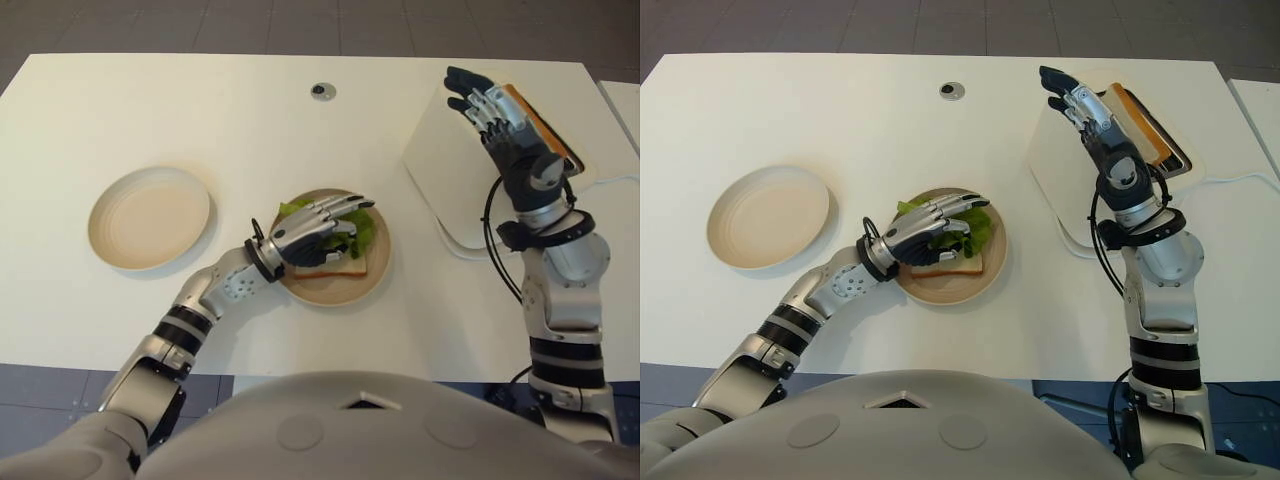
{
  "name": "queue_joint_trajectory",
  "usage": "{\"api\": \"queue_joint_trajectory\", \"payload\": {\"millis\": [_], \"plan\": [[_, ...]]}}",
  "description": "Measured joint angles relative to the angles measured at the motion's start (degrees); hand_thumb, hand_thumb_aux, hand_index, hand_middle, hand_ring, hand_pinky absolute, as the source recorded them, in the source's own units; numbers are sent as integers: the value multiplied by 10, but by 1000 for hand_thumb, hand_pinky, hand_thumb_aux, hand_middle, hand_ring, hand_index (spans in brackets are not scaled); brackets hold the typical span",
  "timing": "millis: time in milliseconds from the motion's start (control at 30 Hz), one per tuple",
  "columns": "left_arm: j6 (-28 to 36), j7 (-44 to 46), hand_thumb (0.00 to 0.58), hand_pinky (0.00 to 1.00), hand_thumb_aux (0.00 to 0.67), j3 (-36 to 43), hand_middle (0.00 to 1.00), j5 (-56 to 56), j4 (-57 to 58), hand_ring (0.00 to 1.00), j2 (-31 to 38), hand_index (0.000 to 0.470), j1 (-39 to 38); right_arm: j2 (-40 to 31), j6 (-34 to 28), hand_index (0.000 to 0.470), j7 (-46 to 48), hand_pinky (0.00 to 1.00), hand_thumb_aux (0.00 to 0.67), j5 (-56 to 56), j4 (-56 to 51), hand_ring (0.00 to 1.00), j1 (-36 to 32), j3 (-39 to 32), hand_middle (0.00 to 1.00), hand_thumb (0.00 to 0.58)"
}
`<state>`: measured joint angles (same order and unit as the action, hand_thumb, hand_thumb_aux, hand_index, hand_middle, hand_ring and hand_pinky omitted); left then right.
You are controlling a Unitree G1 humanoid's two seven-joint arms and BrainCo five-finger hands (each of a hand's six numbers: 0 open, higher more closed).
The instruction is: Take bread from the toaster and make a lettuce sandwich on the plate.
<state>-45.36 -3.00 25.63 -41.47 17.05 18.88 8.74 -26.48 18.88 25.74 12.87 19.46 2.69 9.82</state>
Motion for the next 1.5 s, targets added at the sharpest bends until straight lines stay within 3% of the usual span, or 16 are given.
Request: {"api": "queue_joint_trajectory", "payload": {"millis": [33,67,100,267,400,533,733,767,800,833,967,1033,1067,1367,1500], "plan": [[0,-1,580,0,670,3,0,0,0,0,0,470,0,-5,5,0,-4,0,0,-18,2,0,2,10,0,0],[-1,-1,434,0,334,7,0,0,0,0,1,234,0,-17,9,0,-17,0,0,-50,3,0,4,31,0,0],[-3,-1,0,0,0,8,0,0,-1,0,4,0,0,-26,12,0,-29,0,0,-71,0,0,2,50,0,0],[-5,13,0,0,0,-6,0,28,-22,0,31,0,-4,-55,4,0,-70,0,0,-115,-8,0,-10,130,0,0],[-6,26,0,0,0,-24,0,58,-27,0,49,0,0,-103,6,0,-157,0,0,-271,-54,0,-29,181,0,0],[-6,27,0,0,0,-32,0,67,-27,0,47,0,10,-160,4,0,-185,0,0,-405,-148,0,-5,150,0,0],[-6,23,0,0,0,-36,0,72,-29,0,37,0,14,-203,11,0,-150,0,0,-435,-204,0,20,82,0,0],[-6,22,0,0,0,-36,0,73,-28,0,36,0,15,-210,12,179,-144,0,255,-425,-205,0,23,78,0,357],[-6,21,0,0,0,-36,0,72,-26,0,36,0,16,-216,14,444,-142,0,633,-421,-204,0,26,76,0,578],[-6,19,0,0,0,-36,0,71,-26,0,36,0,17,-219,18,470,-141,0,670,-409,-203,0,27,76,0,580],[-6,13,0,0,0,-36,0,68,-22,0,35,0,18,-213,41,470,-155,20,670,-358,-187,20,23,88,20,580],[-6,9,0,0,0,-37,0,68,-20,0,34,0,19,-201,57,470,-169,227,670,-340,-176,227,14,96,227,580],[-6,7,0,0,0,-39,0,68,-19,0,33,0,20,-196,57,470,-181,1000,670,-335,-175,1000,7,105,1000,580],[-5,-32,0,0,0,-52,0,51,-14,0,29,0,25,-154,56,470,-268,1000,670,-325,-164,1000,-62,137,1000,580],[-17,-41,0,0,0,-73,0,86,-16,0,27,0,25,-124,55,470,-244,1000,670,-216,-114,1000,-73,133,1000,580]]}}
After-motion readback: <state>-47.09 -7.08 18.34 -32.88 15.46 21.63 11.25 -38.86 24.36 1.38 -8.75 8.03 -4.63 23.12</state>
